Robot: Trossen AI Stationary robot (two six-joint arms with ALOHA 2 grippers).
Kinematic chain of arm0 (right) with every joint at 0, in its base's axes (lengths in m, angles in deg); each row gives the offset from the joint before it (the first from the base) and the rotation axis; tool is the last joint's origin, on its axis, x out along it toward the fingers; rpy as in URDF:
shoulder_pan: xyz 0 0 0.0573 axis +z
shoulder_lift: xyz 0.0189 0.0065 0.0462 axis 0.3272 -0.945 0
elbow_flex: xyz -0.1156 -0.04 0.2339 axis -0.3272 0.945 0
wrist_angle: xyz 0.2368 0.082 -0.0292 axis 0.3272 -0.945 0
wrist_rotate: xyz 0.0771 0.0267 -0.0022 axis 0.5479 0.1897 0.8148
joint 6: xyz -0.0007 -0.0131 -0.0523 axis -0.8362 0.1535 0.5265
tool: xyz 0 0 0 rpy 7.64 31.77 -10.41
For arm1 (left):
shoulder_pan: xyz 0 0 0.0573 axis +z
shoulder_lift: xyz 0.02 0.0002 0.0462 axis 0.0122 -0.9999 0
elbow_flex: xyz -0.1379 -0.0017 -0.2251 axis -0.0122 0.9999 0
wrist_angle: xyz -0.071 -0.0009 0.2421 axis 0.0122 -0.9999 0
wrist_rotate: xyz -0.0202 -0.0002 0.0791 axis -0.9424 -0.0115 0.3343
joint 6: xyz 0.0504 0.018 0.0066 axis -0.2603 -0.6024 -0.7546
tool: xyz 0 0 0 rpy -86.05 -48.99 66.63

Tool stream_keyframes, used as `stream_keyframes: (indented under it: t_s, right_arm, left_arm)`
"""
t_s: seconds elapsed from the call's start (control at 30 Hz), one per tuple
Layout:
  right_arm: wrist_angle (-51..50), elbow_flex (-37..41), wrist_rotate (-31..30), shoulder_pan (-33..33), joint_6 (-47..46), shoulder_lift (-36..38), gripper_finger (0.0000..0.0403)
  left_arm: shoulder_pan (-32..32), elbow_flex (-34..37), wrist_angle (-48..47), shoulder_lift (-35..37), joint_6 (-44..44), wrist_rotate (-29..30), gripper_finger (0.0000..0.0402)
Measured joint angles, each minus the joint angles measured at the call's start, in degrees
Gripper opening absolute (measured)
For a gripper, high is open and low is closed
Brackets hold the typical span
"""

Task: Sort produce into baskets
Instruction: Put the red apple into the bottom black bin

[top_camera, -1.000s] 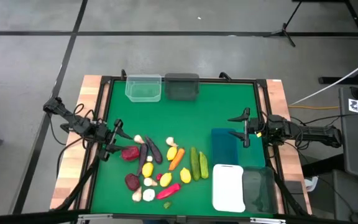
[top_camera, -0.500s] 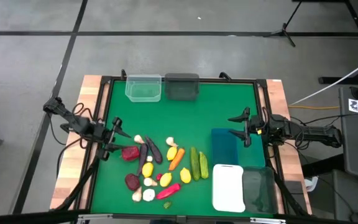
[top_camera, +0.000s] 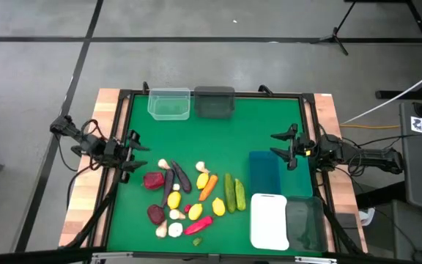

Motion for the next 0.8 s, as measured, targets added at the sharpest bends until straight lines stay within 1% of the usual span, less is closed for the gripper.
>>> stream_keyframes:
  t_s: [0.1, 0.2, 0.27, 0.37, 0.43, 0.5, 0.57, 0.67, 0.7, 0.8]
  right_arm:
    - [5.83, -0.21, -0.12, 0.0, -3.13, 0.02, 0.0266]
    - [5.7, -2.48, -1.59, 0.0, -4.12, -0.11, 0.0266]
    - [6.2, -5.38, -2.44, 0.0, -3.65, -0.65, 0.0266]
    - [5.62, -9.88, -3.78, 0.0, -2.09, -2.74, 0.0266]
    - [2.67, -14.01, -5.11, 0.0, -1.3, -5.81, 0.0266]
    - [-2.03, -19.11, -5.8, -0.02, -1.04, -9.86, 0.0266]
    - [-7.18, -24.95, -5.73, -0.02, -0.49, -15.57, 0.0266]
    - [-15.86, -34.63, -4.84, -0.02, 1.55, -26.35, 0.0266]
    - [-17.92, -38.04, -4.11, -0.02, 2.63, -30.46, 0.0266]
    - [-26.83, -48.43, 1.64, -0.02, 7.31, -42.55, 0.0266]
  left_arm:
    - [1.5, 0.04, 6.78, 0.0, -4.08, 5.36, 0.0205]
    - [3.05, 0.04, 15.32, -0.01, -4.91, 6.14, 0.0205]
    - [3.67, -0.07, 18.71, 0.03, -2.78, 6.14, 0.0205]
    - [4.26, -0.73, 15.29, -0.17, 2.12, 6.26, 0.0205]
    - [4.75, -1.71, 11.65, -1.2, 7.32, 9.0, 0.0205]
    - [5.18, -2.81, 7.39, -2.61, 12.98, 11.95, 0.0205]
    - [5.58, -4.84, 2.9, -4.7, 17.23, 12.54, 0.0205]
    - [5.75, -9.33, -2.14, -8.98, 22.29, 12.58, 0.0205]
    - [5.75, -11.33, -3.37, -10.83, 23.14, 12.59, 0.0205]
    - [5.68, -18.22, -8.31, -16.85, 24.21, 12.52, 0.0205]
